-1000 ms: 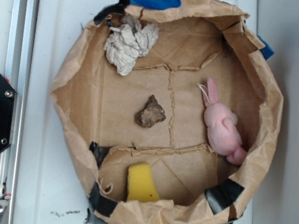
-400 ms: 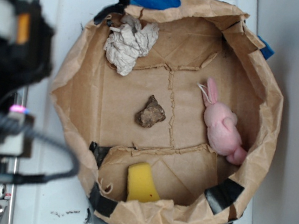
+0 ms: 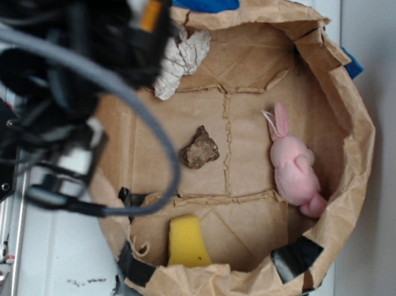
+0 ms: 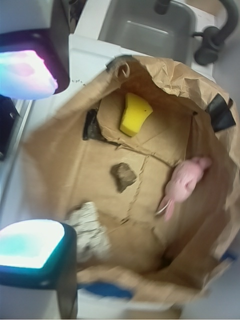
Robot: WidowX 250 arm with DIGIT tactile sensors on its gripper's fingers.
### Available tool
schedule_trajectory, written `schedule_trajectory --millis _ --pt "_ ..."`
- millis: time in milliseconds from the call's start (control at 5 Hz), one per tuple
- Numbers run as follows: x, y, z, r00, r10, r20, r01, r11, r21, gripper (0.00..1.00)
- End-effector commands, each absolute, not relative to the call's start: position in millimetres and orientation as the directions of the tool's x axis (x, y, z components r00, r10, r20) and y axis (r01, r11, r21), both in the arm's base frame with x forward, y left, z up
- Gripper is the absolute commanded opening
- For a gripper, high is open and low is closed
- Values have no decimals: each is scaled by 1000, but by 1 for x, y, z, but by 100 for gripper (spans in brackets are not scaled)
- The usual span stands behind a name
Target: Grab the white paper.
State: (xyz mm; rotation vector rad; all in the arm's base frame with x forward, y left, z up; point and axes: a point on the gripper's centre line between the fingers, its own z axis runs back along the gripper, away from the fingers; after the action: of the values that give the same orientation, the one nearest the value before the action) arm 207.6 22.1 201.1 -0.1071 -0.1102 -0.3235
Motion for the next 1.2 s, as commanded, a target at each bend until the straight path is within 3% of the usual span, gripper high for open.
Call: schedule_trajectory --millis 0,400,600,800,1000 --pt "232 34 195 929 -341 146 353 933 -65 100" --pt "232 34 195 929 -341 146 353 933 -65 100" --pt "243 50 146 934 -352 66 353 936 7 100" --pt "250 55 113 928 -369 55 370 929 -8 100" --pt "239 51 89 909 -416 33 417 907 -52 100"
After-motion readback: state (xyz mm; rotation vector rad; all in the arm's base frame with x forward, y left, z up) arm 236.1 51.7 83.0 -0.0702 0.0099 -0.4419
